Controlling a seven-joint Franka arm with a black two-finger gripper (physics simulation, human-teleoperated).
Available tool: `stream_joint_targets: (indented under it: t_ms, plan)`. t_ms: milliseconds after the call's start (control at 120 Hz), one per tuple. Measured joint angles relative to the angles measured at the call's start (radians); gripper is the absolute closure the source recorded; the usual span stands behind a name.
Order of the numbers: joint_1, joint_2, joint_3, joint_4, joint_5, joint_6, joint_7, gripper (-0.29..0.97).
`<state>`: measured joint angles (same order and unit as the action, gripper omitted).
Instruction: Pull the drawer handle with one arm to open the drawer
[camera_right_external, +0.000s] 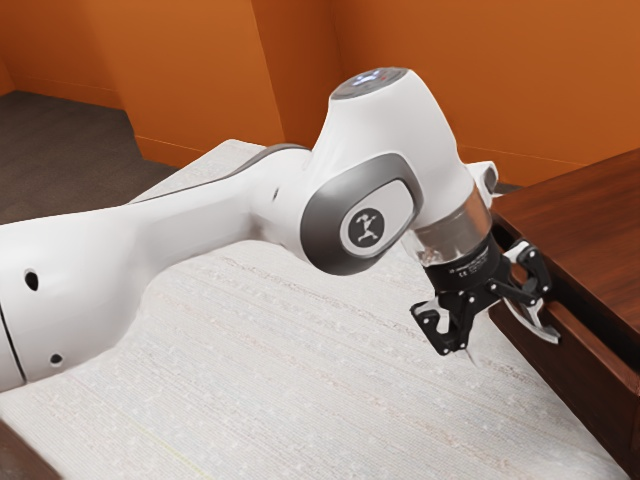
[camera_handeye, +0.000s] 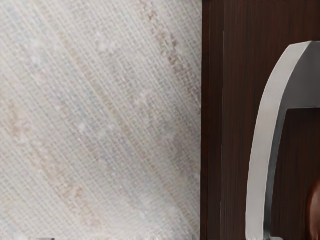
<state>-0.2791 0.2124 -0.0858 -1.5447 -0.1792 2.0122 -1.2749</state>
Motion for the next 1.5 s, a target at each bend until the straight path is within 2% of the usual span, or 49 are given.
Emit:
stream_joint_targets:
  t_ms: [550, 1500]
  plan:
    - [0.007, -0.066, 0.001, -0.083, -0.001, 0.004, 0.001, 0.16]
    - [0.023, -0.253, 0.011, -0.300, -0.012, 0.032, 0.010, 0.17]
